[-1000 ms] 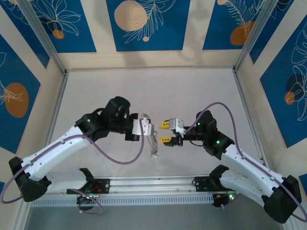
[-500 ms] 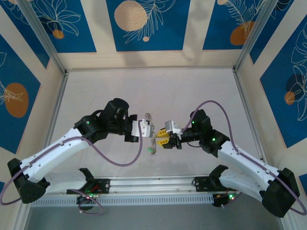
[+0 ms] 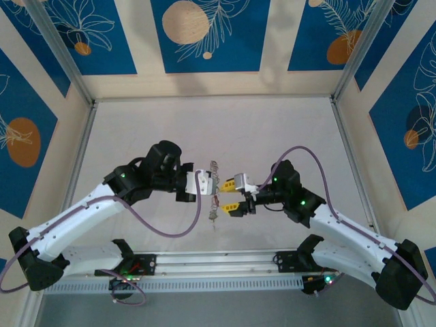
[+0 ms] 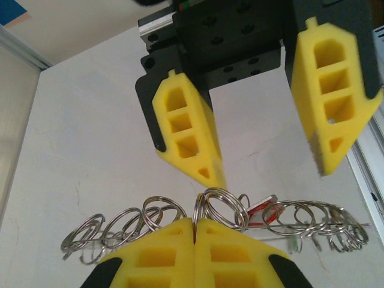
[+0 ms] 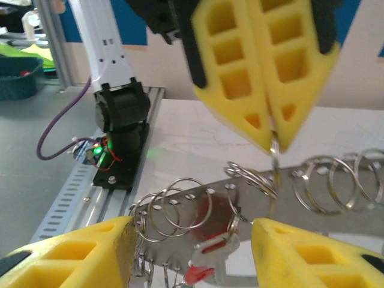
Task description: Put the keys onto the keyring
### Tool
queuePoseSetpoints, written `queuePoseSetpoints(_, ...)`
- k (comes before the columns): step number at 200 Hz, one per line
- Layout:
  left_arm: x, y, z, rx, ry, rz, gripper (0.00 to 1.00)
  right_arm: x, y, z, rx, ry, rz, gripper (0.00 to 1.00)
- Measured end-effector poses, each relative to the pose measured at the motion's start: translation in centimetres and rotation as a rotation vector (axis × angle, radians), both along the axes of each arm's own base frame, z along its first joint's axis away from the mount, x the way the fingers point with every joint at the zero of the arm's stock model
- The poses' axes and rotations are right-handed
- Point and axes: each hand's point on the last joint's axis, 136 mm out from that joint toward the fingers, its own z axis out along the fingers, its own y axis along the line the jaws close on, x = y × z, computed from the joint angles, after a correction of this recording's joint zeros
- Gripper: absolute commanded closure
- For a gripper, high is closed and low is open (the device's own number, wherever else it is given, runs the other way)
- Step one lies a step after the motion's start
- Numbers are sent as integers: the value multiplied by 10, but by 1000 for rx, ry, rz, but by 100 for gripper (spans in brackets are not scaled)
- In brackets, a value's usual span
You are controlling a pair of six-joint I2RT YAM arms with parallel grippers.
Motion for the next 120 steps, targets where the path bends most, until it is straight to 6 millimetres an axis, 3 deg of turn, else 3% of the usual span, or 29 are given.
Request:
queuePoseSetpoints(42, 0, 0, 0, -1, 0, 0, 100, 9, -2, 1, 1, 10, -46, 44)
queuePoseSetpoints(87, 0, 0, 0, -1, -1, 0, 100, 5, 1, -4, -3, 69, -6, 64)
queuePoseSetpoints(120, 1, -1, 2, -8, -6, 0, 100, 2, 5, -14, -18, 117, 36, 67)
